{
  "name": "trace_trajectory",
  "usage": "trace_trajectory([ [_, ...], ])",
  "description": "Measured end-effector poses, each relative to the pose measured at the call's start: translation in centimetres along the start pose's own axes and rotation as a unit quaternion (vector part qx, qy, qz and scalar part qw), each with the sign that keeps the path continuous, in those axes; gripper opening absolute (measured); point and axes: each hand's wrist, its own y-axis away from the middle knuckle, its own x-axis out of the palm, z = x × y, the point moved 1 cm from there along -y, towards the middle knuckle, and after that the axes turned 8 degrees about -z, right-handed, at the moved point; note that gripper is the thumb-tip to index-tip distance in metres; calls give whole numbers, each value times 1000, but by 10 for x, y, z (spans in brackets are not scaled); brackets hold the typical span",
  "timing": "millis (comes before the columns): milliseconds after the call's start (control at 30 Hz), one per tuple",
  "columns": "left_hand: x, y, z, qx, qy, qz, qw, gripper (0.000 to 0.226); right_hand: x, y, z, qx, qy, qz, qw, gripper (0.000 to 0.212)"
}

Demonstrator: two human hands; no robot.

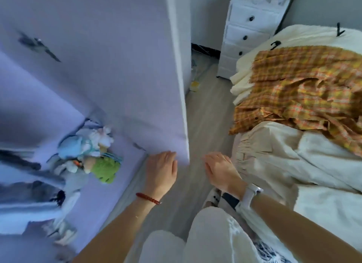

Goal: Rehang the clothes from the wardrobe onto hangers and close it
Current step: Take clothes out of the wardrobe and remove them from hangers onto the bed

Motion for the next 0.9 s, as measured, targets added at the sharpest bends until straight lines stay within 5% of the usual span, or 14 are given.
trace_trajectory([
  [200,-123,80,131,-152,-76,-142,975,15,27,-43,176,-195,-35,10,980,34],
  [500,-278,152,261,-344,-164,-305,873,26,34,-117,402,-347,-123,-19,930,31],
  [733,-359,112,341,-338,-190,-358,849,31,13,-212,529,-369,-230,-63,898,30],
  [900,-383,55,396,-316,-218,-289,877,42,9,-277,592,-381,-242,-66,890,32],
])
